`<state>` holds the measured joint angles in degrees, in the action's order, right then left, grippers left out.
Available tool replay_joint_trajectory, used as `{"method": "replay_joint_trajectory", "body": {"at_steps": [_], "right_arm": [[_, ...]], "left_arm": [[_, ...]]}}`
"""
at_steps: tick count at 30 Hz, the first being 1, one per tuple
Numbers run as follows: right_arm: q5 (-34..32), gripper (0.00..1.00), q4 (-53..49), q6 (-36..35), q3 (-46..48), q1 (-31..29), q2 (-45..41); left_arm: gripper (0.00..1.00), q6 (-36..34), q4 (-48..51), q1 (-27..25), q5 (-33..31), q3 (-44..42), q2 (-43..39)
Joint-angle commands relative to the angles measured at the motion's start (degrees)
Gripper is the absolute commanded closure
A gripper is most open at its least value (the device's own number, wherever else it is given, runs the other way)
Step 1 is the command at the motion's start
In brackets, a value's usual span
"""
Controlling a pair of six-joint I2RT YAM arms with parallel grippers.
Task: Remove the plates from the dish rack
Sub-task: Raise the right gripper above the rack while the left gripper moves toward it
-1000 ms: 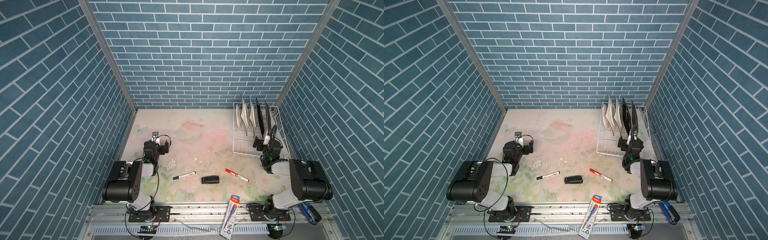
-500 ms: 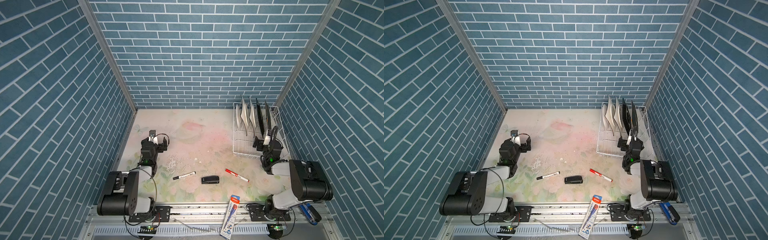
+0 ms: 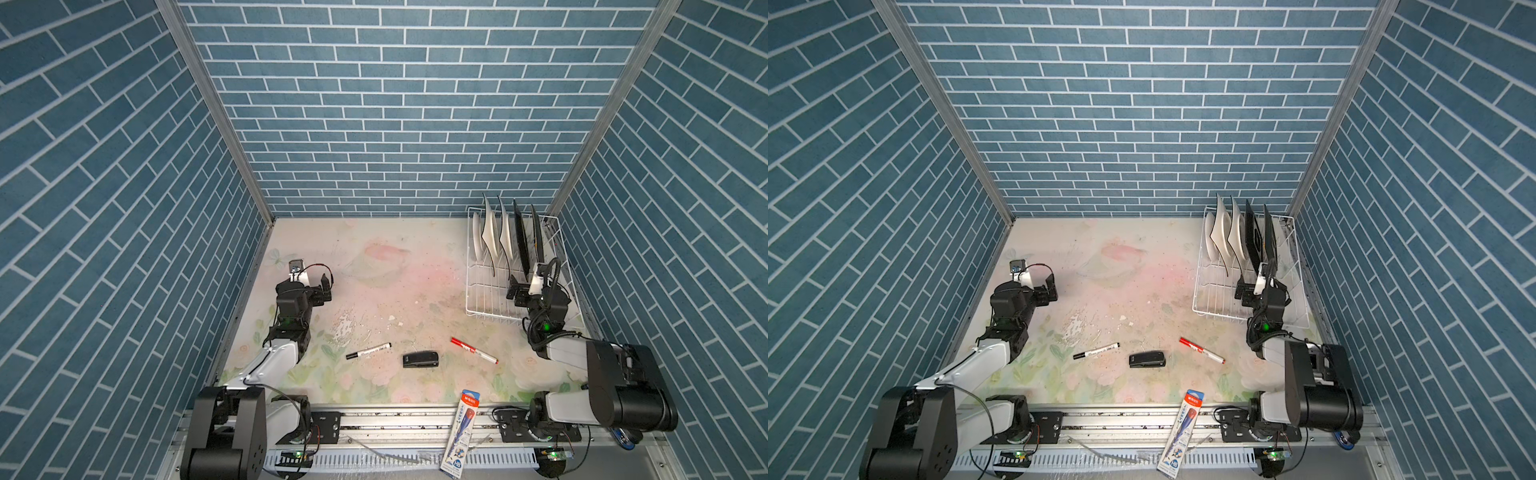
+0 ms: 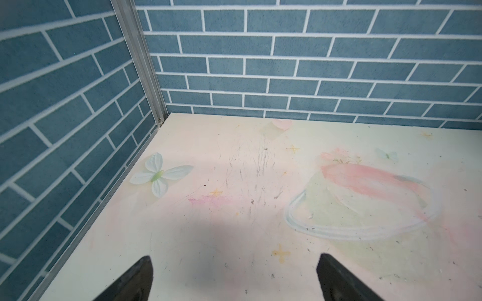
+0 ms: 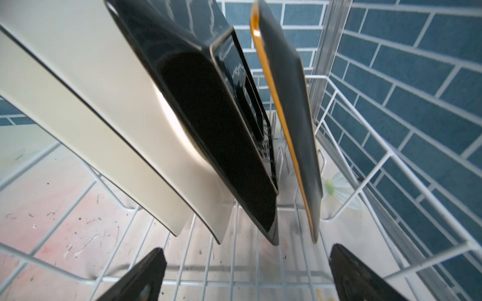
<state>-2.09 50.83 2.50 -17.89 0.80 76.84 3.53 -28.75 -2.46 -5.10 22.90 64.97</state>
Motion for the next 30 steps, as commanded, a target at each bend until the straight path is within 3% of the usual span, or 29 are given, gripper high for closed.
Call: {"method": "replay_joint_trajectory", "body": {"at_steps": [1,10,22,30], "right_arm": [[2.48,0.01,-10.58,-2.28,-2.75,-0.09,-3.94],[4.35,0.01,-22.57,0.77,-7.42,-0.33,-12.20],[-1.83,0.03,-54.81,4.52,-21.91,-3.30,-23.46],[-7.55,0.04,-76.22,12.35,-35.55,-4.49,-25.64]], "left_arm": [[0.00,1.44,4.68,-1.42,-1.77,2.12,-0.71],[0.00,1.46,11.71,-7.12,-5.43,4.67,-3.80],[0.00,4.51,25.63,-15.16,-8.04,11.21,-7.73],[0.00,8.36,34.23,-21.53,-6.75,13.94,-10.59]]}}
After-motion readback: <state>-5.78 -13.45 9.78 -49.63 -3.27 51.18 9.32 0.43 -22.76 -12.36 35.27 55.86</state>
